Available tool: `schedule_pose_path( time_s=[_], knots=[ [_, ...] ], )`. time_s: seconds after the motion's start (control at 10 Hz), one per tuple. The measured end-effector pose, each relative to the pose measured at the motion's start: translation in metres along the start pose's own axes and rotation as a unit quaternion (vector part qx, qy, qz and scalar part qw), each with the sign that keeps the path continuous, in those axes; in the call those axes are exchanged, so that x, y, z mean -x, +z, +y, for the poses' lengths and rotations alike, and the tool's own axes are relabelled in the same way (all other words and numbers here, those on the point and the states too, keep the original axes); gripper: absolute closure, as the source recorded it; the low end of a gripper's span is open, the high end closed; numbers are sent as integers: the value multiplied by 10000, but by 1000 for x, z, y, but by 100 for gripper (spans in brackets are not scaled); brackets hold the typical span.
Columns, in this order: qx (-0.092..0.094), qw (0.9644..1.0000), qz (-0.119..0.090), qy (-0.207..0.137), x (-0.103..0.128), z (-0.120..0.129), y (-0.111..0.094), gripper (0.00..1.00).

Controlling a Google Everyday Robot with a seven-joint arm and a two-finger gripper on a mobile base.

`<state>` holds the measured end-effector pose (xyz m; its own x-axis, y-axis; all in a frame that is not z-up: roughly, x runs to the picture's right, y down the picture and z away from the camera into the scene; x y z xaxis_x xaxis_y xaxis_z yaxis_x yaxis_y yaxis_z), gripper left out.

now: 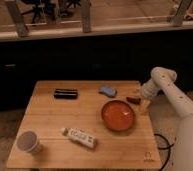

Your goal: Place the pepper in the ceramic bowl

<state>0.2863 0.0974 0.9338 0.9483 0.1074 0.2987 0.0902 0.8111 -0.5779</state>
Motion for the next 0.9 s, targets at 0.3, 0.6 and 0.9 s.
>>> schedule_pose_path(
  time_s=[0.3,0.6,0.9],
  knots=[
    [34,10000,-43,5,2,1,0,70],
    [35,10000,-93,-6,5,2,-2,96],
    [-57,9998,-152,-89,15,1,-12,100]
  ],
)
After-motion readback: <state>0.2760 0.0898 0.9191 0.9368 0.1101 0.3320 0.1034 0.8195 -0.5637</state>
